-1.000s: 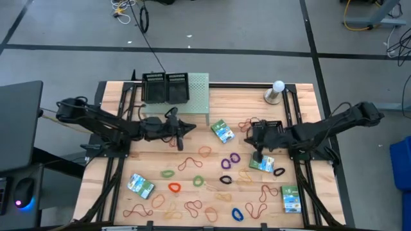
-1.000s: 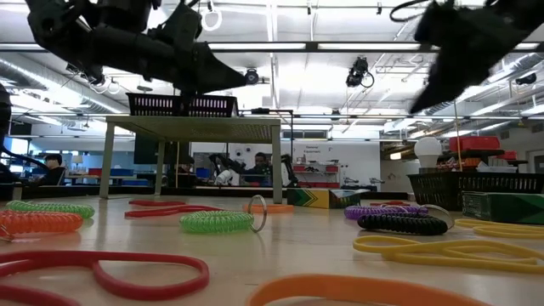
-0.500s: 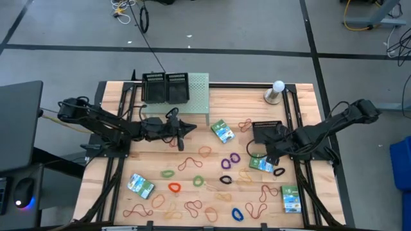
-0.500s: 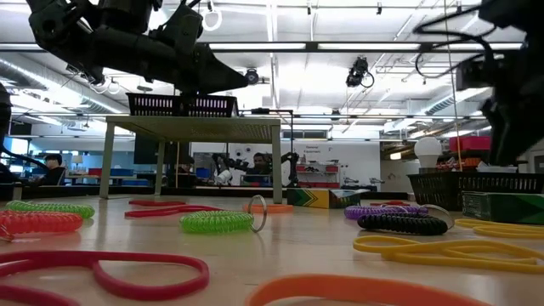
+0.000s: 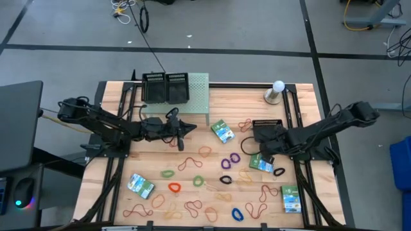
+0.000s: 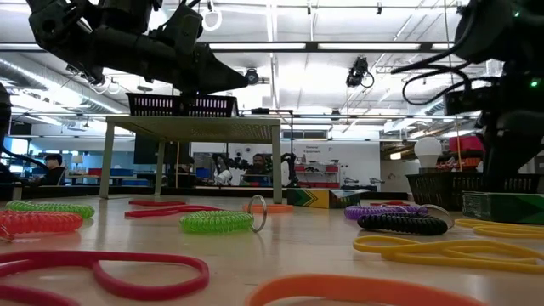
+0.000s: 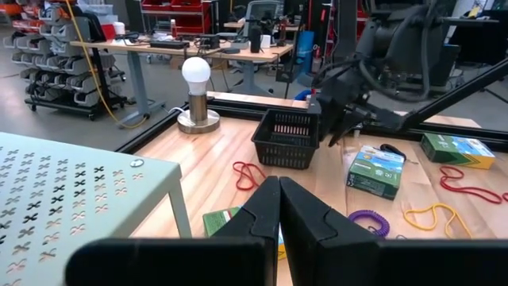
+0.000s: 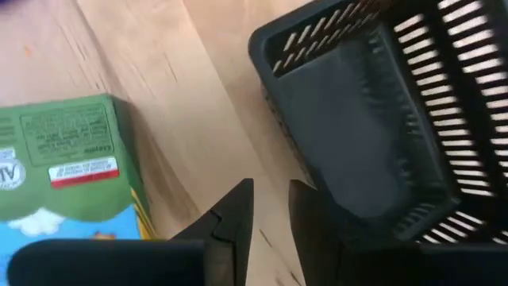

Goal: Pick & Place Office Desk Supplies
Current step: Put the black bin on the shelf

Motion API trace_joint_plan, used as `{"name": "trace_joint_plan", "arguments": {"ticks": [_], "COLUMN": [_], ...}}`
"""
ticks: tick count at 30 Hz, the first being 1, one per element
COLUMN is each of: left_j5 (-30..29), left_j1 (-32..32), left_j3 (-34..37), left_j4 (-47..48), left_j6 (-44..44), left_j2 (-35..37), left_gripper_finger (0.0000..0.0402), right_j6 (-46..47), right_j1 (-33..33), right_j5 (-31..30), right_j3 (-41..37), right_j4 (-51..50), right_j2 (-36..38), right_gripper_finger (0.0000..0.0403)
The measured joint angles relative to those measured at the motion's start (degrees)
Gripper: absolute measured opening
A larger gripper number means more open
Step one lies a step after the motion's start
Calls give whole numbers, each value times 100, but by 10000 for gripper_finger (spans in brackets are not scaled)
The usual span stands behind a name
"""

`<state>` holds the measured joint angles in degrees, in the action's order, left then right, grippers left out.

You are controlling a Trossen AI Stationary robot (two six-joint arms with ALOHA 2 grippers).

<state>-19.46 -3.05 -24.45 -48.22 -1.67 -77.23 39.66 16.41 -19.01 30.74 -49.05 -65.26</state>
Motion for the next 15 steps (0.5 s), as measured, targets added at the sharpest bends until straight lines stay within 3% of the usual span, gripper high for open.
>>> {"name": "trace_joint_plan", "arguments": {"ticks": [9,13,15], "left_j5": [0,-18,-304], "left_j1": [0,0,8], "left_j3": [-1,-2,-2], "left_j4": [1,-7,-135], "left_j6": [-2,-55,-515], "left_j2": [0,0,0], "left_gripper_finger": [13,13,13], "right_j6": [730,1714,1971], "right_j1": [-53,-444,-730], "right_j5": [124,12,-135], "right_j3": [858,1250,1273], "right_j4": [-202,-198,7], "right_j2": [-150,-150,-157], "right_gripper_finger": [129,153,160]}}
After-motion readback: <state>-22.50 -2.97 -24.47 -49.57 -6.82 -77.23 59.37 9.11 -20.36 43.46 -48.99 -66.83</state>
